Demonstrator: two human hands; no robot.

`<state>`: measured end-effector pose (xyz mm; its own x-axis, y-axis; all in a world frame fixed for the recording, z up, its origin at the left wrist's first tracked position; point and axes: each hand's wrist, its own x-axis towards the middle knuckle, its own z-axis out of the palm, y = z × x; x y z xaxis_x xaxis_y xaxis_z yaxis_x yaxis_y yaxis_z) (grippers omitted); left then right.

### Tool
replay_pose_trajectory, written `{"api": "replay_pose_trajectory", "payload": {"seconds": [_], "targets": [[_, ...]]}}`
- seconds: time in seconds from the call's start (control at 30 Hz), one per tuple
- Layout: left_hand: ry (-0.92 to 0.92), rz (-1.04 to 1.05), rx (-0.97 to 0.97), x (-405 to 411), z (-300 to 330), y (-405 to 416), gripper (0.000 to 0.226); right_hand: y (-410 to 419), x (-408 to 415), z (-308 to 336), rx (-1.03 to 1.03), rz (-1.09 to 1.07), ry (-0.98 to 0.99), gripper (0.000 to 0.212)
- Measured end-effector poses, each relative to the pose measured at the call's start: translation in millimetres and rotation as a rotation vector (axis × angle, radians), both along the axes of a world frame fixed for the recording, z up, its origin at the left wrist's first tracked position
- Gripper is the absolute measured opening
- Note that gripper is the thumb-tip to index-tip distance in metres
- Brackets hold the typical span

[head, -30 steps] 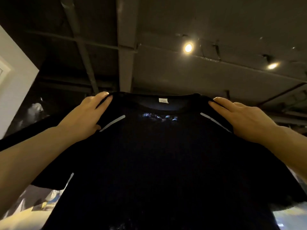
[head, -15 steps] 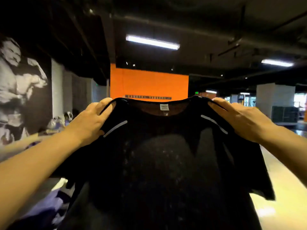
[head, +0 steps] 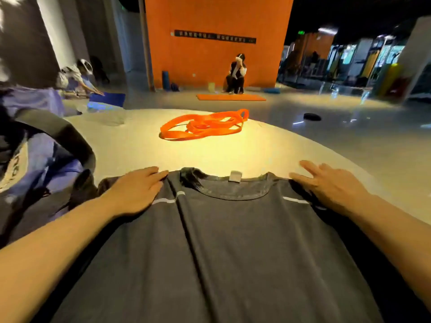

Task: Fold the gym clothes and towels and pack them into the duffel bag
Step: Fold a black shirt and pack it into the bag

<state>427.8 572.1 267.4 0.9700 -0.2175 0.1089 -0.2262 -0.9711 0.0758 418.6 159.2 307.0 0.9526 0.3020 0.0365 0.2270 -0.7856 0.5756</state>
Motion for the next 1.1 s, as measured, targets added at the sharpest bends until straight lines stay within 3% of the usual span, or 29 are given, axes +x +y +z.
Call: {"api": "replay_pose_trajectory", "payload": {"seconds": [0.13,0.27,0.47,0.6,0.73,0.83,1.0,1.1], "targets": [[0.068,0.069,0.05,15.7,5.3,12.6,0.073,-13.9,27.6,-12.7,0.079,-0.078,-0.124,0.041],[0.093,0.07,0.047,21.2,11.0,21.4,0.074,-33.4,43.5,-21.3,0.18,-0.156,-0.24,0.035],[0.109,0.122,0.169,8.4,22.4,14.2,0.068,-30.3,28.8,-11.0,0.148,-0.188,-0.291,0.03],[-0.063,0.031,0.195,-10.6,41.7,-32.3,0.06,-43.2,-8.0,15.0,0.227,-0.226,-0.217,0.034],[-0.021,-0.134,0.225,-24.5,60.2,-113.8,0.059,-76.8,-53.7,31.9,0.154,-0.264,0.038,0.04],[0.028,-0.278,0.181,-36.4,59.5,-177.1,0.06,-100.4,-80.8,34.2,0.328,-0.339,0.102,0.05],[0.105,-0.416,0.075,-53.8,44.1,-270.7,0.056,-115.9,-109.3,22.3,0.821,-0.309,0.297,0.075],[0.141,-0.45,0.039,-52.2,35.2,-312.4,0.059,-126.0,-103.6,3.7,0.835,-0.284,0.081,0.041]]}}
